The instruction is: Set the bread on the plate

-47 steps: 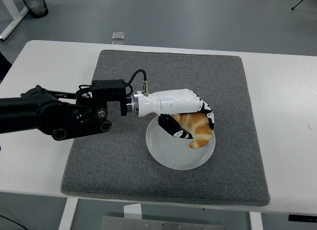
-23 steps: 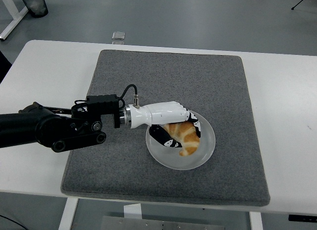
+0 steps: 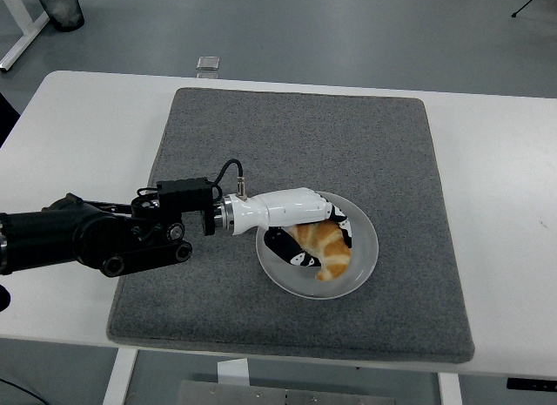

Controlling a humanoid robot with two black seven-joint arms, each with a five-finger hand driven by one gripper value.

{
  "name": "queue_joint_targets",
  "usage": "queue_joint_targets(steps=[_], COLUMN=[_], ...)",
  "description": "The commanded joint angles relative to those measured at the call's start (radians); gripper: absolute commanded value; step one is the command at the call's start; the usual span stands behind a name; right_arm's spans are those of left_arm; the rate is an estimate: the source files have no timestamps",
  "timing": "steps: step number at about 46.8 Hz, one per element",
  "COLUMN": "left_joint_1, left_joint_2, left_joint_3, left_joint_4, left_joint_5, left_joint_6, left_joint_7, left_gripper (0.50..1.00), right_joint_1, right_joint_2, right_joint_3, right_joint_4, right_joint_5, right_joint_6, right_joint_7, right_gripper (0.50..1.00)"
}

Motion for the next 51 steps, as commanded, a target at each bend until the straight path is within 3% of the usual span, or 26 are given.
queue_joint_targets(steps=[1, 8, 16, 30, 40, 51], left_joint_1=[0.001, 0.006, 0.011, 0.018, 0.015, 0.006], left_joint_2=[0.000, 0.000, 0.000, 0.000, 0.000, 0.003], left_joint_3=[0.001, 0.003, 0.000, -0.003, -0.009, -0.048], left_joint_4=[0.000, 0.000, 0.002, 0.006, 0.005, 0.003], left_joint_5=[0.000, -0.002, -0.002, -0.029, -0.063, -0.075], left_joint_6=[-0.001, -0.001, -0.003, -0.003, -0.001, -0.009], left_joint_7=[0.000, 0.000, 0.000, 0.000, 0.000, 0.003], left_gripper=[0.501, 0.557, 0.730, 0.926, 0.986, 0.988], right_joint_1=[0.000, 0.000, 0.000, 0.000, 0.000, 0.000], right_joint_2=[0.000, 0.000, 0.000, 0.000, 0.000, 0.000], right_joint_3=[0.000, 0.000, 0.000, 0.000, 0.000, 0.000], right_joint_4=[0.000, 0.000, 0.000, 0.000, 0.000, 0.000], right_joint_5=[0.002, 0.002, 0.002, 0.002, 0.002, 0.002], right_joint_6=[0.000, 0.000, 0.000, 0.000, 0.000, 0.000], right_joint_7=[0.000, 0.000, 0.000, 0.000, 0.000, 0.000], right_gripper=[0.952, 0.952, 0.952, 0.952, 0.952, 0.952])
